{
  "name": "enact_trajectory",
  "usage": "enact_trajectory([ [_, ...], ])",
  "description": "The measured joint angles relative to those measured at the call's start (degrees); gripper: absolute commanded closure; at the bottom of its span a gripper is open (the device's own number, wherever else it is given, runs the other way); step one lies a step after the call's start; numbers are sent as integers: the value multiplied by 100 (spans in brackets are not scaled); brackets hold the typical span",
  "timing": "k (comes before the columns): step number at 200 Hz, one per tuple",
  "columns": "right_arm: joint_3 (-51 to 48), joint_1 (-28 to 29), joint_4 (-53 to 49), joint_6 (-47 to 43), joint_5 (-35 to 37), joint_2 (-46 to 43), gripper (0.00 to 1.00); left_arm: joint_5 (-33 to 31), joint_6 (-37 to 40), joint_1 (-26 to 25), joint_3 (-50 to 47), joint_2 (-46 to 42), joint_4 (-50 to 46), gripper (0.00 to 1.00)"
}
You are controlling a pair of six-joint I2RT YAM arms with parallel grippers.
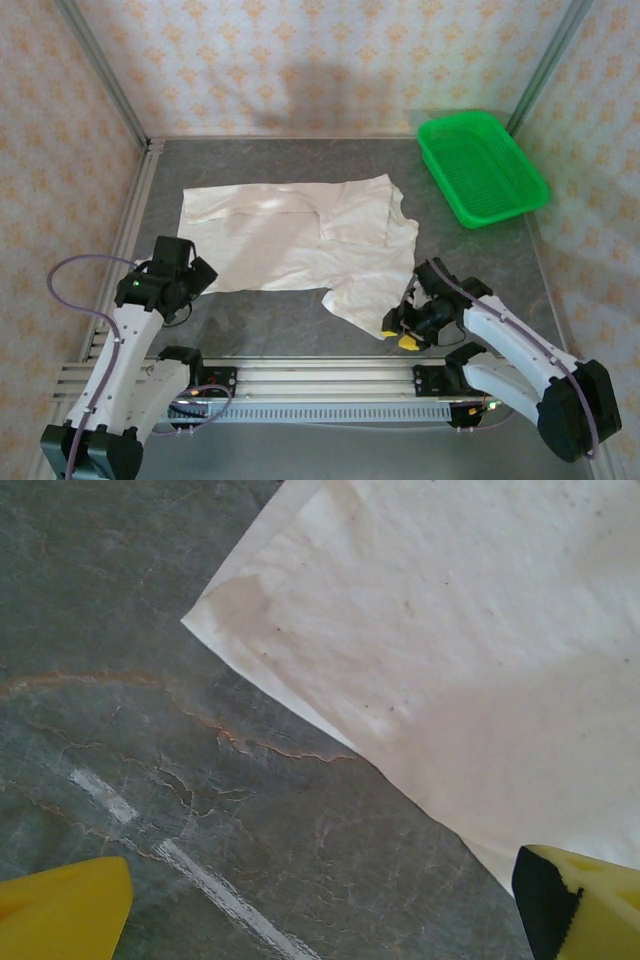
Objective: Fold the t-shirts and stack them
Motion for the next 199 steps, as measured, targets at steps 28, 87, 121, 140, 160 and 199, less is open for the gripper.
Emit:
enact_trajectory([
  [28,-101,455,555,417,155,404,51,234,245,264,0,354,11,2],
  [87,-101,826,1414,944,562,1207,57,702,704,1062,2,595,101,2],
  [121,-98,960,1528,1123,728,1320,62,946,876,1338,0,702,192,3],
  [140,-96,977,1515,1209,791,1381,68,1064,935,1513,0,743,258,3],
  [160,-70,977,1429,1298,848,1480,77,1163,979,1676,0,745,310,3],
  [199,59,979,1178,1342,1038,1593,93,1248,1064,1744,2,844,326,4],
])
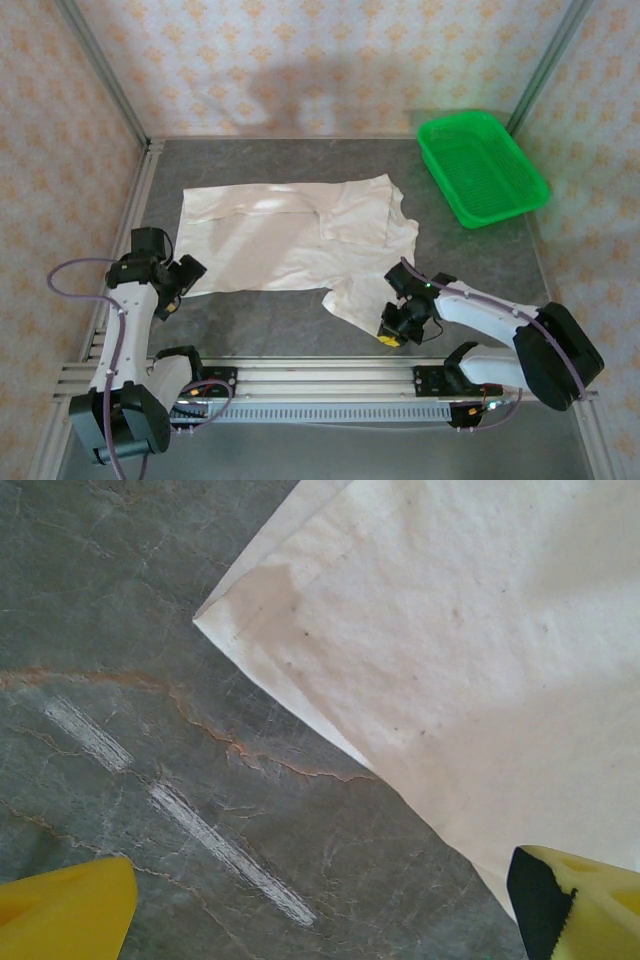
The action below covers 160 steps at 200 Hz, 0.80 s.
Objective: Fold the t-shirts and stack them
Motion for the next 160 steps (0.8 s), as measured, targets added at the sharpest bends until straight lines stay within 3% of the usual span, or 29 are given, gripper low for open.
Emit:
enact_trajectory([
  [17,52,42,-37,31,118,-2,100,20,20,0,-2,35,9,3],
  [96,240,-101,-492,26,1447,-833,100,105,61,33,-2,249,109,4],
  [160,361,-271,-1014,-48,1764,-970,100,-87,2,33,-2,734,81,6],
])
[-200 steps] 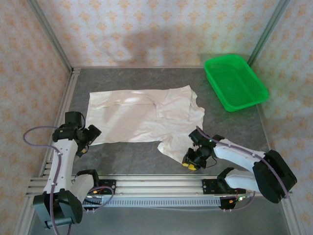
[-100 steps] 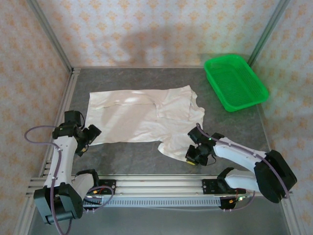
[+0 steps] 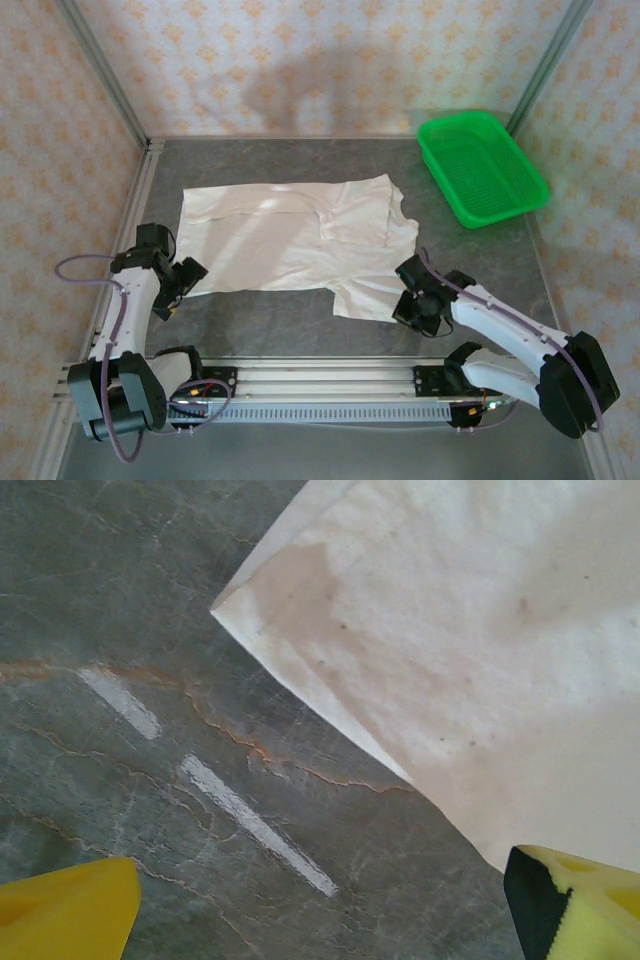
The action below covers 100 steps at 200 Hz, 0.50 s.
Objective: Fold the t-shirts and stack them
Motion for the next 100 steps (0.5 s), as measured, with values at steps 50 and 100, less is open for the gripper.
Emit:
enact_trajectory([
  [50,13,-52,-251,-42,85,-317,100,0,-160,208,-142,37,116,18],
  [100,11,-61,-280,-57,81,-343,100,103,-153,935,-225,256,219,26],
])
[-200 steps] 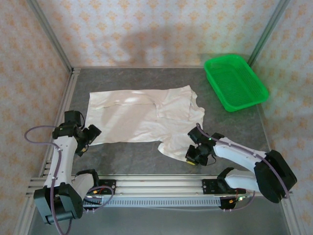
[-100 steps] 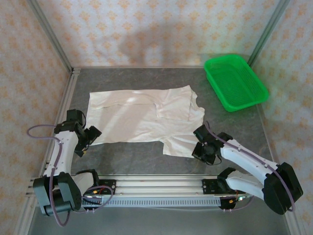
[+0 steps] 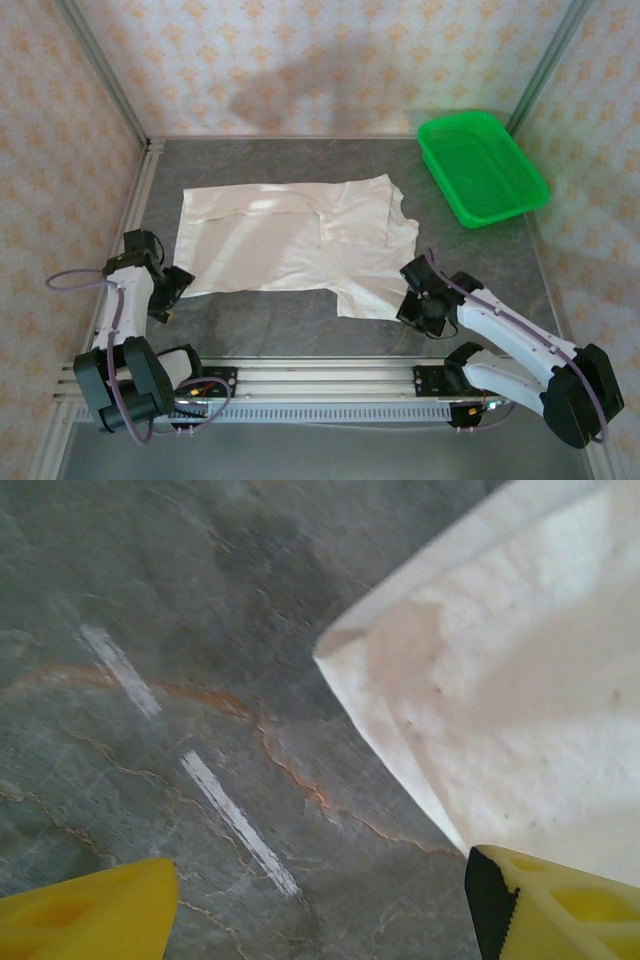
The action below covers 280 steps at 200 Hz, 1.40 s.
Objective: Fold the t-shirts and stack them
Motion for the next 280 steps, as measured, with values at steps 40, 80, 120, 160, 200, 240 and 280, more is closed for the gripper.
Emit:
enact_trajectory([
  [40,-61,0,9,0,-66,0,100,267,15,413,0,350,267,32],
  [80,-90,0,28,2,-109,-2,100,393,17,417,0,752,481,36],
  [120,-90,0,31,2,-131,0,100,393,20,417,0,975,686,44],
  [160,-90,0,31,2,-131,0,100,433,17,417,-116,1080,968,56],
  [200,-59,0,28,-7,-129,31,100,439,22,439,-149,1163,1062,61],
  [240,92,0,26,-94,-129,111,100,459,39,492,-289,1322,1224,64],
  [280,181,0,24,-173,-127,125,100,514,61,492,-323,1412,1300,66],
])
